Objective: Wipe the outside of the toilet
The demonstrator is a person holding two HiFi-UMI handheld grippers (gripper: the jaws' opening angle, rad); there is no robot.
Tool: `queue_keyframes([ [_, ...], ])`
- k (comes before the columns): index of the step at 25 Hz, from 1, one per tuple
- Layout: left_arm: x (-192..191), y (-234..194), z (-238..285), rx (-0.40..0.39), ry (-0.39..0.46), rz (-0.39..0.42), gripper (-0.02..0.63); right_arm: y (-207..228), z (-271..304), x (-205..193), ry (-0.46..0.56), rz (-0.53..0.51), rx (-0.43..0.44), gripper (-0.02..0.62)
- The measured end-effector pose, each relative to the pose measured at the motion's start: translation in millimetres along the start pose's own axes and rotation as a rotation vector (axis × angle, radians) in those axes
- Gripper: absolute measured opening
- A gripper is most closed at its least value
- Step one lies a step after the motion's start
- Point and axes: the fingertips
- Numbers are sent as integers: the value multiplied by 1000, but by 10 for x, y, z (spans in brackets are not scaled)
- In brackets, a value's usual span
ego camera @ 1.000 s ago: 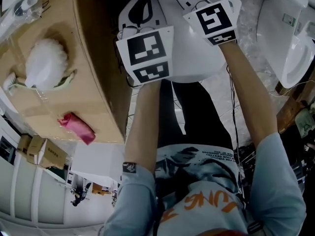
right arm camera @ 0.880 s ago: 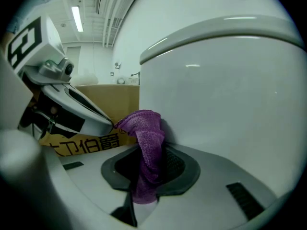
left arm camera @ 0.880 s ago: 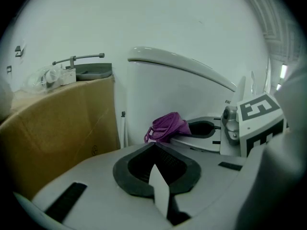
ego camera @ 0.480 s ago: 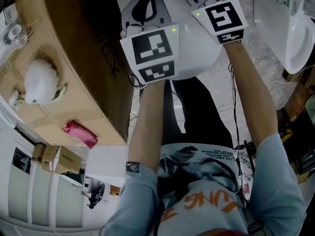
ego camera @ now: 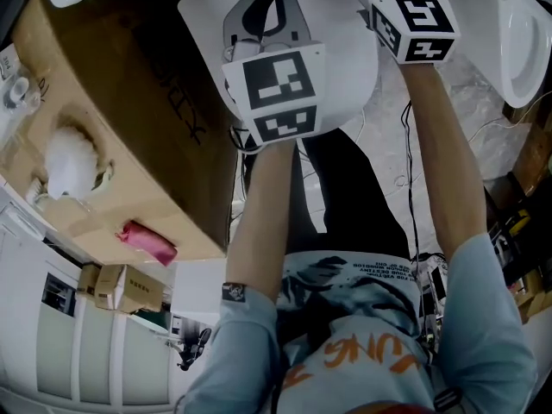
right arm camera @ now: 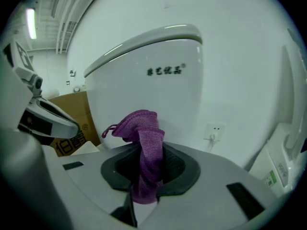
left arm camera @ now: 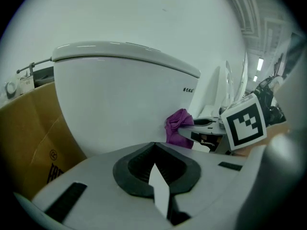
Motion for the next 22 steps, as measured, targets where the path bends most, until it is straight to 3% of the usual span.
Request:
queue_keyframes([
  [7, -35, -9, -47, 4, 1, -15, 25, 439, -131, -130, -32, 25, -118, 97],
  [11, -119, -369, -188, 85, -12, -49, 25, 516, -217, -300, -27, 209, -250, 97],
  [17, -211, -844, -440, 156, -13, -67, 25, 566, -475, -326, -3, 308, -457, 95],
  [19, -262, -978, -531, 184, -14, -84, 25, 449, -455, -335, -19, 300, -438, 95],
  [22, -334, -1146, -655, 210, -19, -107, 25, 117, -327, -335, -45, 256, -343, 95],
])
Point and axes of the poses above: the fingertips, and each gripper's own axes: z forward along the fingers, y to its right, x out of its top, and after that the axes turned 13 degrees about y, right-handed
